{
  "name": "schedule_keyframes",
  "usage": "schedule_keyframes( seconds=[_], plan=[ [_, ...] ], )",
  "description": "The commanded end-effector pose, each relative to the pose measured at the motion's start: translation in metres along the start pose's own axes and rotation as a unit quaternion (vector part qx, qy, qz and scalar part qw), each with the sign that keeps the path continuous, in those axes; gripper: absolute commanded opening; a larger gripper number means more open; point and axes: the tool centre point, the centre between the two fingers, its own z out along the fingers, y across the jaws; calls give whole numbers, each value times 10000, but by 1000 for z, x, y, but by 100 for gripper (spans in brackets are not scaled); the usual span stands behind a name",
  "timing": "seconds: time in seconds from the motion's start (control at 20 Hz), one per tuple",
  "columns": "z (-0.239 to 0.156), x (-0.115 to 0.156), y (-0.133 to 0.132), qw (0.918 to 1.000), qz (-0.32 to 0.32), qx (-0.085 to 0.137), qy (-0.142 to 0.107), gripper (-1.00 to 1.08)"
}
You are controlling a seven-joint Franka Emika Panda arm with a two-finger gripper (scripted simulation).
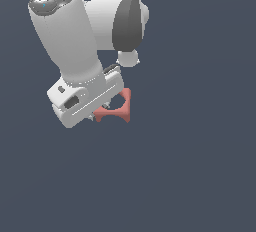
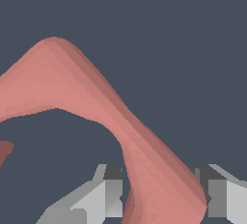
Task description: Pick up the object and move it to a goal position.
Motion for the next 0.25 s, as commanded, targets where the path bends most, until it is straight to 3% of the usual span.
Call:
schedule_keyframes(
  seconds=[0.0, 0.2],
  plan=[
    [-9, -1, -1, 10000, -1, 8, -4, -100],
    [-13, -1, -1, 10000, -1, 8, -4, -100]
  ],
)
